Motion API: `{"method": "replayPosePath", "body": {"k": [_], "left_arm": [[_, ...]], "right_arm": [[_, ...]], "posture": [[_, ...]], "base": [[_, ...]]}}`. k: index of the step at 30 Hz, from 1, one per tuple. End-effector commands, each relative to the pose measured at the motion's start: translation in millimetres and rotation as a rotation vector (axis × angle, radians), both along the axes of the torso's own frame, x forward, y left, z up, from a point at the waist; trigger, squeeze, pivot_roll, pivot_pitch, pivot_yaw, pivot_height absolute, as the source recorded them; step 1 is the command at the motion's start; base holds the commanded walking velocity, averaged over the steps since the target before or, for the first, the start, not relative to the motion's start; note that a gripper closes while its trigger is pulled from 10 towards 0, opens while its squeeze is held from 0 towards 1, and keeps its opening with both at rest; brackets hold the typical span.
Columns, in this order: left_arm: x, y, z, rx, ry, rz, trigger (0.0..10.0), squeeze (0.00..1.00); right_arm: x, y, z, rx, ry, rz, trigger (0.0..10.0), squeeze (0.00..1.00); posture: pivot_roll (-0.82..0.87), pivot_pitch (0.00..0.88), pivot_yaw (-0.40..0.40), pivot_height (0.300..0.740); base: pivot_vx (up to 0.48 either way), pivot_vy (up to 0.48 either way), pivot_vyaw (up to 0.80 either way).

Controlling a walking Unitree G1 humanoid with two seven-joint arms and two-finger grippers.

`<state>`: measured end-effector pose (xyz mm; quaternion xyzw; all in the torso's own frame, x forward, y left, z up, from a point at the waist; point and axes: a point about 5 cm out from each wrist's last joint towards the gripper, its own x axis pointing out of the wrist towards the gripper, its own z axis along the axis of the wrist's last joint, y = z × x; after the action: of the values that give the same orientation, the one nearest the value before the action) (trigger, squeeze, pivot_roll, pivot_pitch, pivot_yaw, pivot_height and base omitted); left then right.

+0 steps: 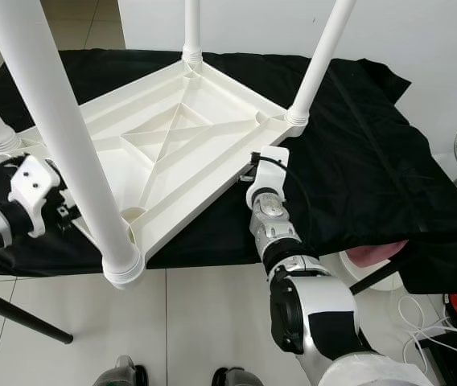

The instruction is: Building children table

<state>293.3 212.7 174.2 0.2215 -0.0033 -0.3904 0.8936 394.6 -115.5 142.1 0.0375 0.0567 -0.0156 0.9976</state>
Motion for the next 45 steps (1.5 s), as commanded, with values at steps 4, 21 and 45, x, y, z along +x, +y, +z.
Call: {"method": "replayPosePath", "body": {"k": [4, 21, 45], "left_arm": [[-13.8, -23.0, 1, -0.066, 0.009, -0.043, 10.0, 0.0], [-22.5, -79.2, 31, -0.246, -0.102, -0.014, 10.0, 0.0], [-37.2, -113.1, 47, -0.335, -0.084, 0.009, 10.0, 0.0]], "right_arm": [[0.7, 7.5, -1, 0.007, 0.02, 0.046, 10.0, 0.0], [6.2, 24.8, 15, -0.047, 0.004, 0.149, 10.0, 0.0], [3.0, 54.9, 19, -0.068, -0.019, 0.281, 10.0, 0.0]], "posture": [[0.15, 0.143, -0.059, 0.74], [0.16, 0.152, -0.062, 0.74], [0.17, 0.157, -0.059, 0.74]], "base": [[0.0, 0.0, 0.0], [0.0, 0.0, 0.0], [0.0, 0.0, 0.0]]}}
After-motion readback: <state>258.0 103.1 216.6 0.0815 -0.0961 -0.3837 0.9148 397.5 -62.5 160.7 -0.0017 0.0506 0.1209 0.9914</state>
